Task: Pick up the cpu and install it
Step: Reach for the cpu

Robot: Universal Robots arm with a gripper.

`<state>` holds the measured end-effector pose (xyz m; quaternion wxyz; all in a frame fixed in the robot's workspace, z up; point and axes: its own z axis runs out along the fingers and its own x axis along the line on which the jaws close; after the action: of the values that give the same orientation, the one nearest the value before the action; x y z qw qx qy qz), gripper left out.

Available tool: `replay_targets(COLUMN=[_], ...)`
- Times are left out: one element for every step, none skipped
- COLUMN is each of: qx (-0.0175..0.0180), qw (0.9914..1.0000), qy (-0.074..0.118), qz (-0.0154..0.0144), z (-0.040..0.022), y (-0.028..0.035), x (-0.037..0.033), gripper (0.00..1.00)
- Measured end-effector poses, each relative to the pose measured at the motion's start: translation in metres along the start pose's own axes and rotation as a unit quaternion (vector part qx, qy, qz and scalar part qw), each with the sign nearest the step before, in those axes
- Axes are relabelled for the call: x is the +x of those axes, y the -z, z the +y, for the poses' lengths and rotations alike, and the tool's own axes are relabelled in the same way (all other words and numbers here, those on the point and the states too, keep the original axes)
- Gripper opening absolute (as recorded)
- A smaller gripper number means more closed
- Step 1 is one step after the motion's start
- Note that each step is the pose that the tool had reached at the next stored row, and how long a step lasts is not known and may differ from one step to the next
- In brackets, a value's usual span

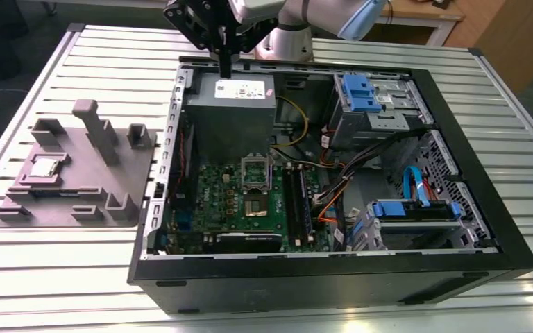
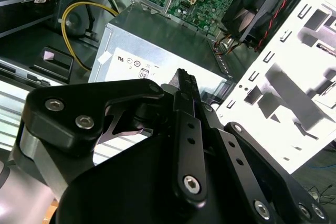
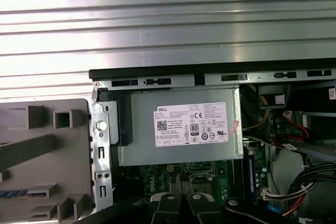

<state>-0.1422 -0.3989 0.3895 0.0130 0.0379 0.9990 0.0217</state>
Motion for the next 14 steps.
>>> replay_targets(qx=[0.0, 0.0, 0.0, 0.0, 0.0, 0.0, 0.0, 0.0, 0.0, 0.0, 0.0, 0.0, 0.0, 0.0], qw=[1.0, 1.0, 1.0, 1.0, 1.0, 1.0, 1.0, 1.0, 1.0, 1.0, 1.0, 1.0, 1.0, 1.0], qy=[0.0, 0.0, 0.0, 0.0, 0.0, 0.0, 0.0, 0.0, 0.0, 0.0, 0.0, 0.0, 0.0, 0.0], qz=[0.0, 0.0, 0.0, 0.0, 0.0, 0.0, 0.0, 0.0, 0.0, 0.0, 0.0, 0.0, 0.0, 0.0], z=[0.0, 0.0, 0.0, 0.0, -0.0001, -0.0001, -0.0001, -0.0001, -0.0001, -0.0001, -0.0002, -0.0002, -0.0002, -0.0002], y=[0.0, 0.0, 0.0, 0.0, 0.0, 0.0, 0.0, 0.0, 0.0, 0.0, 0.0, 0.0001, 0.0001, 0.0], x=[0.0, 0.0002, 0.0005, 0.0007, 0.0011, 0.0013, 0.0013, 0.0015, 0.0017, 0.0018, 0.0021, 0.0024, 0.0026, 0.0028], gripper=[0.1, 0.1, 0.1, 0.1, 0.1, 0.1, 0.1, 0.1, 0.1, 0.1, 0.1, 0.1, 0.1, 0.1])
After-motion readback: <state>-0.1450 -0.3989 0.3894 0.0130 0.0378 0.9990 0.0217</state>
